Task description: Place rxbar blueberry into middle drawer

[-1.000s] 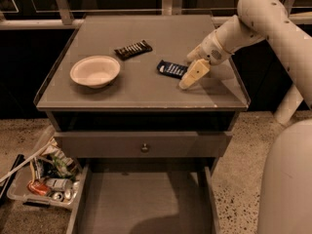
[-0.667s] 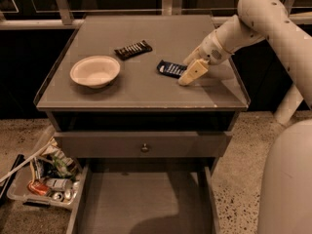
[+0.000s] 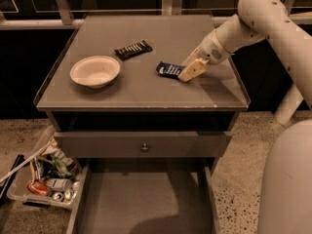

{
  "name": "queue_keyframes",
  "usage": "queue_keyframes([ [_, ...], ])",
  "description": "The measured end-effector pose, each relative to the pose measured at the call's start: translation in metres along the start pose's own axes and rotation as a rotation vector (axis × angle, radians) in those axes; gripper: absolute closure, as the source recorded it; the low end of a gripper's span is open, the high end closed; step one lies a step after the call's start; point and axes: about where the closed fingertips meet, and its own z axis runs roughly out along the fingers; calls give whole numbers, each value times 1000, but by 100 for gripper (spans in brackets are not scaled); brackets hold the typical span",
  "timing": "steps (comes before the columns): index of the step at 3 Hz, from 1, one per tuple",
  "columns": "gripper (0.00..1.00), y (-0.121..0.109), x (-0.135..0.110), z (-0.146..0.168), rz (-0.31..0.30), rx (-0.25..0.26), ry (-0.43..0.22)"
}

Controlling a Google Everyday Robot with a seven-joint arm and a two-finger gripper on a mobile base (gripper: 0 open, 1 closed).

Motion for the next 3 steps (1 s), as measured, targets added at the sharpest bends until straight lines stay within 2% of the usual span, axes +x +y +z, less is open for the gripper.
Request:
queue_keyframes([
  [1, 100, 0, 0, 0, 0, 0, 0],
  [3, 100, 1, 1, -2, -3, 1, 1],
])
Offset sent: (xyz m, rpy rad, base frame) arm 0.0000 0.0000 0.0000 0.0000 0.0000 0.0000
